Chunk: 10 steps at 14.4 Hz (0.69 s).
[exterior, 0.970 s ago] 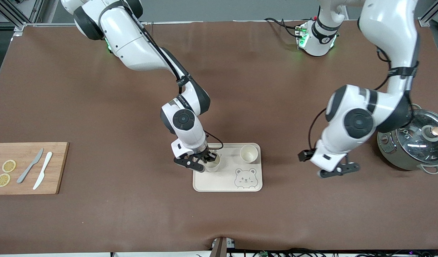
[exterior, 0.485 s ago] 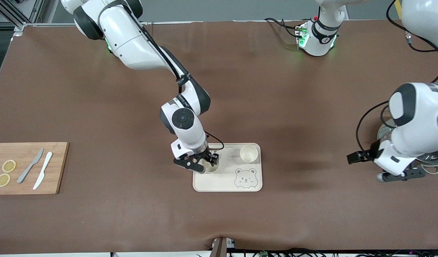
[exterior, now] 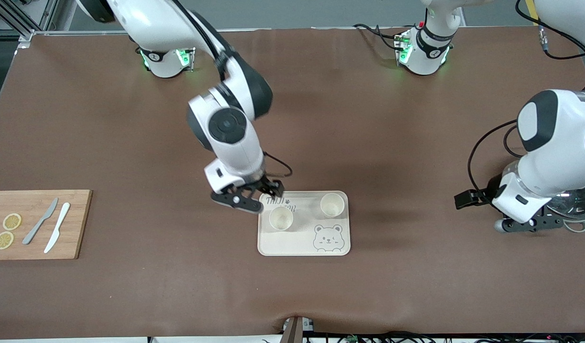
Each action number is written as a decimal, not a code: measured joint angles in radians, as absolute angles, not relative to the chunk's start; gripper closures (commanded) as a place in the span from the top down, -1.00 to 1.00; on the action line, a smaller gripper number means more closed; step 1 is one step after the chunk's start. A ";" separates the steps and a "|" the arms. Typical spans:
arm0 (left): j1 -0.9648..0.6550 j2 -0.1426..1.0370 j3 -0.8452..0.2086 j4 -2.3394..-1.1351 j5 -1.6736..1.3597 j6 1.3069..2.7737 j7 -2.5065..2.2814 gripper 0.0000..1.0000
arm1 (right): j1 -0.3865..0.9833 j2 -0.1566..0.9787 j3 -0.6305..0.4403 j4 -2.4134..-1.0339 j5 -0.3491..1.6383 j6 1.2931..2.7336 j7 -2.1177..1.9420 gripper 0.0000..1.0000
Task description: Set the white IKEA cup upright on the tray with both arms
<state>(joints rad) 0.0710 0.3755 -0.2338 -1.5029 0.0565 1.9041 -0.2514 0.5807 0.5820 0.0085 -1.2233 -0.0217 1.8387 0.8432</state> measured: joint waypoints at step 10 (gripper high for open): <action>-0.046 0.215 -0.086 -1.512 -0.056 1.776 -0.159 1.00 | 0.154 0.185 -0.006 -1.397 0.000 1.458 0.113 1.00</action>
<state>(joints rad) -0.0458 0.2150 -0.0856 -1.5116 -0.0556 1.7762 -0.1590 0.1536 0.1848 -0.0058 -1.3970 0.0004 1.4575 0.1133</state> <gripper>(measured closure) 0.000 0.000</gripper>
